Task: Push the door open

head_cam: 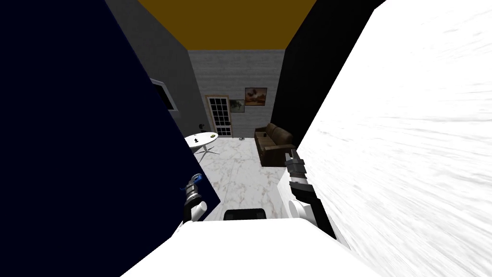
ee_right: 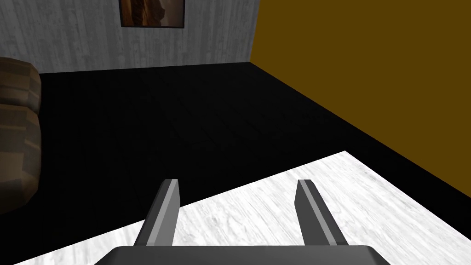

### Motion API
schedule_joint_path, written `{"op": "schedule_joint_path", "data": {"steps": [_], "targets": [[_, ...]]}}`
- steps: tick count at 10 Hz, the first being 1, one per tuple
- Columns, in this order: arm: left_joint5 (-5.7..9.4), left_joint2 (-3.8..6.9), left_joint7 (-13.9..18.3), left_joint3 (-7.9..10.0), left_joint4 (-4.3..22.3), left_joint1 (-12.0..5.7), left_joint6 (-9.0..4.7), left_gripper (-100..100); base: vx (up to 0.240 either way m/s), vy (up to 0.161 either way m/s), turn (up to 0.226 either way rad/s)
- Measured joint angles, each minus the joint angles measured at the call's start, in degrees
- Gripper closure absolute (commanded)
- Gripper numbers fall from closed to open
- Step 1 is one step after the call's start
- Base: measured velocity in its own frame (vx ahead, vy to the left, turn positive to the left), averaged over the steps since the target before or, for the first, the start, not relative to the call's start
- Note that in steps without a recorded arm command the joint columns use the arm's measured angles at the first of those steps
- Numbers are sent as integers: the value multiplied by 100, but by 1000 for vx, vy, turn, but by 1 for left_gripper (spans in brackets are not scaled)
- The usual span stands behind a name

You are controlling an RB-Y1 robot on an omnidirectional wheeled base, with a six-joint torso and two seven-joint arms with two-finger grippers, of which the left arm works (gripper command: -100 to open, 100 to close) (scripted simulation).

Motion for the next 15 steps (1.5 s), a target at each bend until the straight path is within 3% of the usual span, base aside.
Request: {"op": "schedule_joint_path", "data": {"steps": [1, 3, 5, 6, 8, 9, 11, 12, 13, 15], "targets": [[28, -40, -52, 43, -141, 73, 23, 100, 126, 33, -60], [131, -21, -90, 171, 7, 57, -77, 100, 88, 17, -7], [178, -84, -189, 237, -287, 192, 41, 100, 95, 18, -53], [260, -160, -288, 336, -522, 345, 154, 100, 127, 36, -11], [368, -156, -364, 482, -467, 344, 95, 100, 179, 44, -45], [439, -98, -372, 569, -351, 325, 38, 100, 183, 88, -39], [581, -134, -493, 760, -521, 430, 44, 100, 189, 46, -37], [632, -82, -489, 830, -439, 428, -20, 100, 173, 39, -14], [686, -108, -523, 903, -555, 522, -8, 100, 65, 28, 25], [747, -97, -547, 968, -512, 532, -26, 100, 150, 72, 28]]}}
